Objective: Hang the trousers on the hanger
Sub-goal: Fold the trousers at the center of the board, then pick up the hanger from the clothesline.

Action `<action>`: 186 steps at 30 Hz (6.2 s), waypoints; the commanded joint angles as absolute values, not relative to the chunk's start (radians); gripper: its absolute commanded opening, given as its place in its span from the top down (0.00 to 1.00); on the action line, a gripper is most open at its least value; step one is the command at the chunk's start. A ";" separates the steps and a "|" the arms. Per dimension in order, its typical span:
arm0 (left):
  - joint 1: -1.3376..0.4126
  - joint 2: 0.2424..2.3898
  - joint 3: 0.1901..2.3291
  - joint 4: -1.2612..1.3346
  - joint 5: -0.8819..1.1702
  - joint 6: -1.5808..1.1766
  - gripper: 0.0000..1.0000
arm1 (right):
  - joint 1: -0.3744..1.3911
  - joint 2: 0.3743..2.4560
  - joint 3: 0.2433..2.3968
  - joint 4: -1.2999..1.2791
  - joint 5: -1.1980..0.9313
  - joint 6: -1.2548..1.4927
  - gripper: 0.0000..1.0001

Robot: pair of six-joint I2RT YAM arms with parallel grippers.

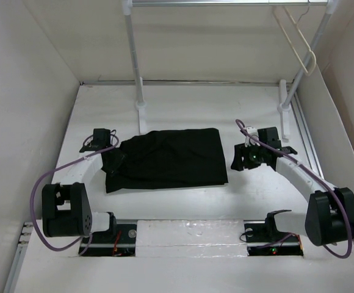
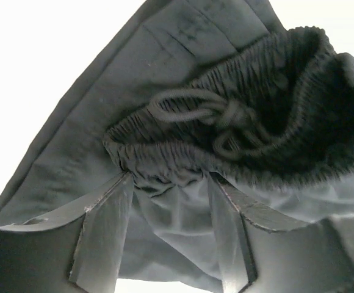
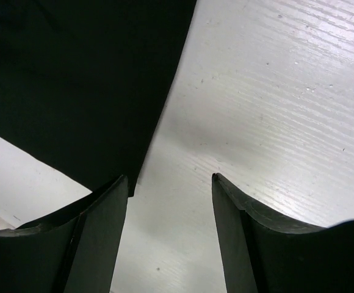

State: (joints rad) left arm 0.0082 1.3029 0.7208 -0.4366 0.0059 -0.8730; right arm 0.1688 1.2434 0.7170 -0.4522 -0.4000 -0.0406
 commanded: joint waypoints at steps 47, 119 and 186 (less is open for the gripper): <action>0.012 1.097 0.758 -0.848 -0.106 -0.896 0.71 | 0.123 1.367 0.675 -0.284 -0.696 -0.055 0.27; -0.850 1.623 1.479 -0.371 -0.152 -0.434 1.00 | -0.350 1.753 2.534 -0.655 -0.566 -0.002 0.29; -0.839 1.677 1.948 -0.400 0.051 -0.519 0.74 | -0.100 1.181 1.455 -0.406 -0.213 -0.161 1.00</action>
